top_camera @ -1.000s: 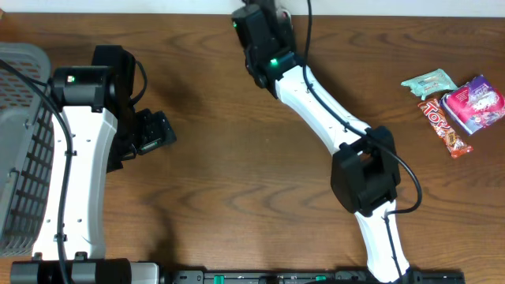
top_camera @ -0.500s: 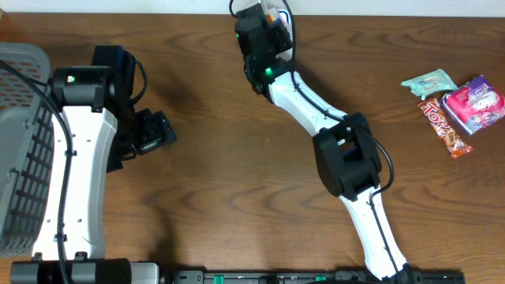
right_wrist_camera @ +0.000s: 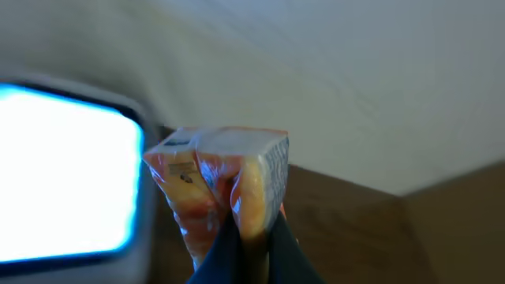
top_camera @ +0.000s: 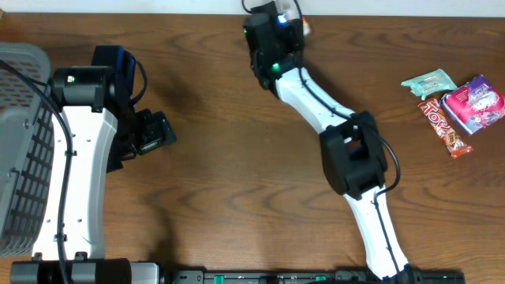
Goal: Scan the item barcode
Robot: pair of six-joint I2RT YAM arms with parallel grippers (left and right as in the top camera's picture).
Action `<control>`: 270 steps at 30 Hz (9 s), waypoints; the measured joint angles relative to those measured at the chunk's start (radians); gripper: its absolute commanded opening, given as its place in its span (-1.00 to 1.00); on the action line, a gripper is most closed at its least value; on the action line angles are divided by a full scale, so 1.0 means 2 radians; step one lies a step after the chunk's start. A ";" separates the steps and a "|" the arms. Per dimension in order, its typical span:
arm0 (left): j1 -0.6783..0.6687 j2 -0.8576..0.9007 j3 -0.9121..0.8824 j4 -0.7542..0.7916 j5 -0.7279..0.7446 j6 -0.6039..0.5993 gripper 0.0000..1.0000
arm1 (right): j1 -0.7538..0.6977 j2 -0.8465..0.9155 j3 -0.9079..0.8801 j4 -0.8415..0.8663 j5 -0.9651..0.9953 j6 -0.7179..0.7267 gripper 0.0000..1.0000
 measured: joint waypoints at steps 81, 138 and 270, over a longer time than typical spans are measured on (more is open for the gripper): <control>0.000 0.000 0.000 0.000 0.000 0.000 0.96 | -0.146 -0.649 -0.171 -0.575 -0.361 0.317 0.99; 0.000 0.000 0.000 0.000 0.000 -0.002 0.96 | -0.131 -0.783 -0.352 -0.638 -0.522 0.336 0.99; 0.000 0.000 0.000 0.000 0.000 -0.002 0.96 | -0.217 -1.222 -1.021 0.054 -0.550 0.170 0.99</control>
